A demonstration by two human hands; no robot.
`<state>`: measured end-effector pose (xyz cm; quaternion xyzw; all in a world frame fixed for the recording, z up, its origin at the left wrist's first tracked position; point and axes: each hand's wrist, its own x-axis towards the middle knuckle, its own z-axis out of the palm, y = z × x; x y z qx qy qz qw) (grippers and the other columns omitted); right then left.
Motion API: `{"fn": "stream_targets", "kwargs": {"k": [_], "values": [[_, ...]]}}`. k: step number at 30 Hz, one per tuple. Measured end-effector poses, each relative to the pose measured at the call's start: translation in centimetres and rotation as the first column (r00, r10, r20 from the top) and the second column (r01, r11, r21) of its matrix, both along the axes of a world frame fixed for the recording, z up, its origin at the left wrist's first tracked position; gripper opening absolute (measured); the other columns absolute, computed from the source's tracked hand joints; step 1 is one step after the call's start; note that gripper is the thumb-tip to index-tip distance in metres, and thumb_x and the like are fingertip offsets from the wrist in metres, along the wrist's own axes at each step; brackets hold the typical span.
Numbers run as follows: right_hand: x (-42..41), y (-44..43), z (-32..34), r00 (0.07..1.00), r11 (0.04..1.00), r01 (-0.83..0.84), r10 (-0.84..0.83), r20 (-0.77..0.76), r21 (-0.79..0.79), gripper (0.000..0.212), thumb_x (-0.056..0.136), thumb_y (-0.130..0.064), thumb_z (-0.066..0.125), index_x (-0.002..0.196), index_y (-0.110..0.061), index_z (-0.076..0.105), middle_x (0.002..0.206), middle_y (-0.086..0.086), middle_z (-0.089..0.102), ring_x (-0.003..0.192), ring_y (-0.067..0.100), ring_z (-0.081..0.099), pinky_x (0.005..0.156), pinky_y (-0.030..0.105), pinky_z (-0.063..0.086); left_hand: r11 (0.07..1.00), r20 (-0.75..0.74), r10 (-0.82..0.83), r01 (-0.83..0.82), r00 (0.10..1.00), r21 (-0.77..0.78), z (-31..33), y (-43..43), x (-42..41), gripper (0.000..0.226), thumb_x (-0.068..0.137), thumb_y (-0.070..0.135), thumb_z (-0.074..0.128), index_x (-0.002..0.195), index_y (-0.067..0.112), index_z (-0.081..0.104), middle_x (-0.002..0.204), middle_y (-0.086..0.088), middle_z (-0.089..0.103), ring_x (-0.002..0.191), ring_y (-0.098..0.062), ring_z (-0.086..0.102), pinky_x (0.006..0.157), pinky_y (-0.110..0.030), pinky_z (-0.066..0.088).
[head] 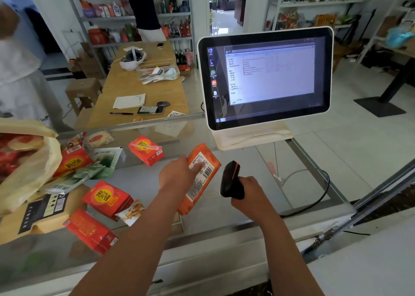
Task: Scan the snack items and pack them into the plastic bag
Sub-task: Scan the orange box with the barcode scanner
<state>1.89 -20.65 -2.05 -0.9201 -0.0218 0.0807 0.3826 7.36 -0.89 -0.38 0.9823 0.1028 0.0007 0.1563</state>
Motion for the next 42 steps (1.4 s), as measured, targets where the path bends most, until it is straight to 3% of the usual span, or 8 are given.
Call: {"fn": "stream_targets", "kwargs": {"k": [7,12,17,21,25,29,37,42], "values": [[0.3,1.1,-2.4,0.993,0.995,0.079,-0.073,0.093,-0.065,0.037,0.085,-0.008,0.063,0.121,-0.013,0.053,0.12,0.007,0.049,0.107,0.019,0.055,0.093,0.022,0.041,0.997,0.016,0.035,-0.034,0.999,-0.064,0.1,0.7,-0.7,0.057,0.088,0.071,0.038,0.115,0.025,0.056,0.087,0.007,0.06,0.074,-0.014,0.062,0.068,-0.032,0.054],[-0.8,3.8,-1.3,0.956,0.937,0.245,-0.191,0.223,-0.248,0.071,0.083,-0.028,0.067,0.145,-0.022,0.031,0.147,0.009,0.029,0.139,0.029,0.023,0.112,0.046,0.021,0.972,0.029,0.072,-0.064,0.997,-0.228,1.2,2.3,-1.6,0.053,0.087,0.07,0.042,0.109,0.023,0.056,0.088,0.006,0.059,0.079,-0.017,0.058,0.069,-0.031,0.044],[-3.2,13.0,2.3,0.976,0.943,-0.032,-0.043,0.215,0.332,0.069,0.082,-0.042,0.068,0.14,-0.033,0.033,0.131,-0.009,0.034,0.118,-0.005,0.036,0.103,0.022,0.04,0.768,0.023,0.162,-0.112,0.987,-0.631,3.6,6.4,-3.5,0.048,0.082,0.066,0.057,0.106,0.025,0.056,0.1,0.007,0.063,0.095,-0.017,0.06,0.085,-0.033,0.044],[-3.8,20.6,5.0,1.0,0.666,-0.027,0.005,0.031,0.746,0.087,0.059,-0.053,0.079,0.127,-0.06,0.026,0.143,-0.006,0.033,0.127,0.006,0.044,0.103,0.035,0.045,0.514,0.072,0.154,-0.018,0.986,-0.858,7.5,11.9,-6.3,0.036,0.08,0.057,0.063,0.091,0.023,0.056,0.089,0.003,0.064,0.081,-0.013,0.061,0.077,-0.032,0.048],[-4.8,27.6,7.6,0.983,0.321,0.047,0.154,-0.101,0.946,0.098,0.061,-0.037,0.086,0.138,-0.045,0.026,0.133,0.0,0.056,0.113,0.019,0.062,0.095,0.049,0.05,0.457,0.224,0.064,0.171,0.972,-0.873,10.8,18.9,-10.3,0.015,0.089,0.034,0.064,0.08,0.026,0.054,0.076,0.013,0.055,0.066,0.002,0.051,0.061,-0.019,0.039],[-8.4,35.3,9.4,0.915,0.148,0.104,0.374,-0.153,0.984,0.071,0.076,-0.011,0.068,0.138,-0.031,0.04,0.125,0.007,0.064,0.109,0.025,0.064,0.08,0.041,0.057,0.509,0.309,0.131,0.204,0.942,-0.836,11.7,26.9,-14.5,0.021,0.083,0.023,0.073,0.082,0.019,0.052,0.079,0.002,0.049,0.069,-0.003,0.046,0.063,-0.019,0.037],[-12.4,46.4,9.7,0.87,0.344,0.206,0.364,-0.332,0.916,0.058,0.073,-0.01,0.071,0.126,-0.022,0.053,0.109,0.011,0.071,0.093,0.028,0.07,0.069,0.039,0.058,0.601,0.255,0.174,0.102,0.951,-0.793,12.2,37.7,-20.2,0.008,0.089,0.02,0.061,0.095,0.015,0.063,0.089,0.003,0.062,0.073,0.001,0.054,0.072,-0.019,0.041],[-10.3,47.3,10.4,0.812,0.468,0.317,0.316,-0.491,0.825,0.039,0.083,-0.024,0.061,0.12,-0.014,0.059,0.101,0.016,0.072,0.08,0.029,0.072,0.066,0.04,0.056,0.94,0.719,0.323,-0.123,0.615,-0.317,13.5,39.2,-21.3,0.021,0.081,0.032,0.067,0.099,0.024,0.059,0.087,0.009,0.056,0.083,-0.011,0.052,0.069,-0.024,0.038]]}}
